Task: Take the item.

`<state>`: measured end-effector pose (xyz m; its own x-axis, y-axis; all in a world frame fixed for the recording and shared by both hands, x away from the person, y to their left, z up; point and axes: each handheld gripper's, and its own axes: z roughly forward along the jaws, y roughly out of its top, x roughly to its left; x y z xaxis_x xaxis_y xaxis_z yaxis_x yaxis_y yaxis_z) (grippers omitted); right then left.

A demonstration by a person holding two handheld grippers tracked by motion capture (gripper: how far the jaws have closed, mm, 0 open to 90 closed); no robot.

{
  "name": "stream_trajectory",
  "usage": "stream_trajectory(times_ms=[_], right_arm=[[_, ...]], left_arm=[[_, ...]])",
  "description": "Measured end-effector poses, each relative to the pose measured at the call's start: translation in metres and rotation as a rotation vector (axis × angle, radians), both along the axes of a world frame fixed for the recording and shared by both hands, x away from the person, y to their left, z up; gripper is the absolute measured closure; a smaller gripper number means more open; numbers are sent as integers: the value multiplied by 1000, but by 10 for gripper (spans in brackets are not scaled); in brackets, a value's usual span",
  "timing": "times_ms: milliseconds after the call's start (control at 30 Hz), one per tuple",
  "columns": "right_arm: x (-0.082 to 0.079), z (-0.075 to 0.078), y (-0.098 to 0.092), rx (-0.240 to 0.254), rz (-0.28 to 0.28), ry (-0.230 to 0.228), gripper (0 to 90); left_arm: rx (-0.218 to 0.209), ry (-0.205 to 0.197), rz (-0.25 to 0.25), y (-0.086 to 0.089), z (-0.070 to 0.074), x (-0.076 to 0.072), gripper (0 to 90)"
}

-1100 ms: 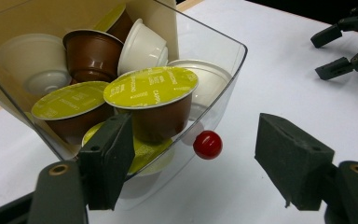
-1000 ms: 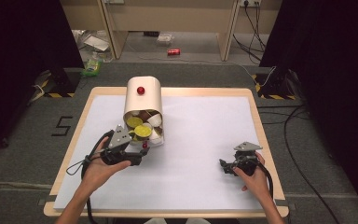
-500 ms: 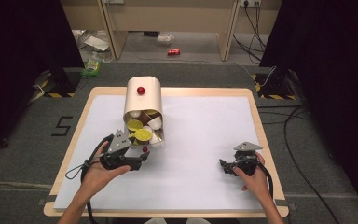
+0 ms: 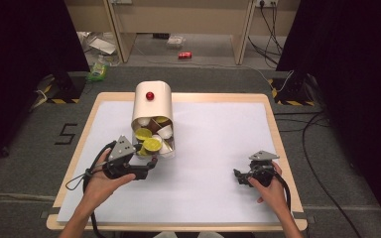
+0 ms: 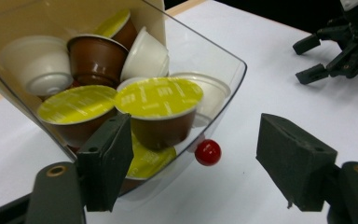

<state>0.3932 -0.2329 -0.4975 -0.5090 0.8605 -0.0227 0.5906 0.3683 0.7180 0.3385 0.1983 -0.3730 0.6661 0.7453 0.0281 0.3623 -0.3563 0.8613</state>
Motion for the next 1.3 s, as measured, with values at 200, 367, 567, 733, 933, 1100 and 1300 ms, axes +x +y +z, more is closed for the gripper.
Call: stream_trajectory(times_ms=[200, 367, 567, 733, 933, 1100, 1300], right_arm=[[0, 0, 0, 0, 2, -1, 89], [0, 0, 0, 0, 3, 0, 88], [0, 0, 0, 0, 2, -1, 89], [0, 0, 0, 1, -1, 1, 89], [0, 0, 0, 2, -1, 2, 89], [0, 0, 0, 0, 2, -1, 89], [0, 0, 0, 1, -1, 1, 89]], left_arm=[[-10, 0, 13, 2, 10, 8, 252], [-17, 11, 23, 3, 12, 17, 254], [-17, 19, 30, 3, 14, 24, 260], [-10, 29, 31, 5, 12, 26, 265], [-7, 38, 26, 2, 11, 28, 270], [9, 59, 16, -3, 7, 34, 287], [10, 86, 5, -6, 4, 40, 323]])
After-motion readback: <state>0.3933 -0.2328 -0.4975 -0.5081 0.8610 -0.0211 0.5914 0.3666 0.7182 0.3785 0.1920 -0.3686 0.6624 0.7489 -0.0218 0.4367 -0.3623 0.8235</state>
